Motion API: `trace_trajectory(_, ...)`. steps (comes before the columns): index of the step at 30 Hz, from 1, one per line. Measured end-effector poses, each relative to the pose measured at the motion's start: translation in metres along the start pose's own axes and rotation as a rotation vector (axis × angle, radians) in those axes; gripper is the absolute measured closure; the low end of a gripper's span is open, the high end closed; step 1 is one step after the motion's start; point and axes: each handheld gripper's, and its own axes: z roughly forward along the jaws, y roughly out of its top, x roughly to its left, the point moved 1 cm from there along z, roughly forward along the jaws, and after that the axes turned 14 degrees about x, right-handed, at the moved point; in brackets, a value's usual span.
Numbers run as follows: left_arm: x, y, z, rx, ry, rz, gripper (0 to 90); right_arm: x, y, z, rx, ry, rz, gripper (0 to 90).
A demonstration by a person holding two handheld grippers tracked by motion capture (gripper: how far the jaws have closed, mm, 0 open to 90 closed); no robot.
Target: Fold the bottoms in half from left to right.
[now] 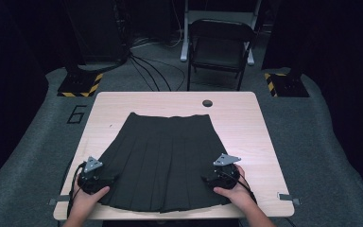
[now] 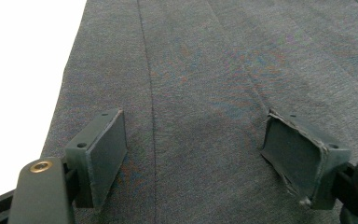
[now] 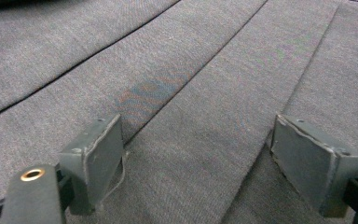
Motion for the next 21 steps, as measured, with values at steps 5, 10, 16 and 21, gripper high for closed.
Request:
trace_trajectory(5, -0.0001, -0.0002, 0.0002, -0.007, 0.000, -0.008, 21.4, -0.0001, 0.0000, 0.0000, 0.000, 0.001, 0.000, 16.7)
trace_trajectory(10, 0.0003, -0.0002, -0.0005, 0.001, -0.001, -0.009, 21.7, -0.0003, 0.0000, -0.0001, 0.001, 0.003, -0.001, 16.7)
trace_trajectory(16, 0.0005, -0.0004, -0.0008, 0.000, 0.001, -0.013, 22.6, 0.0000, -0.0001, -0.0002, 0.000, 0.001, 0.001, 17.0)
trace_trajectory(21, 0.0026, -0.0007, -0.0035, 0.001, -0.011, -0.036, 26.5, -0.0003, 0.0000, -0.0002, -0.001, 0.000, -0.002, 17.0)
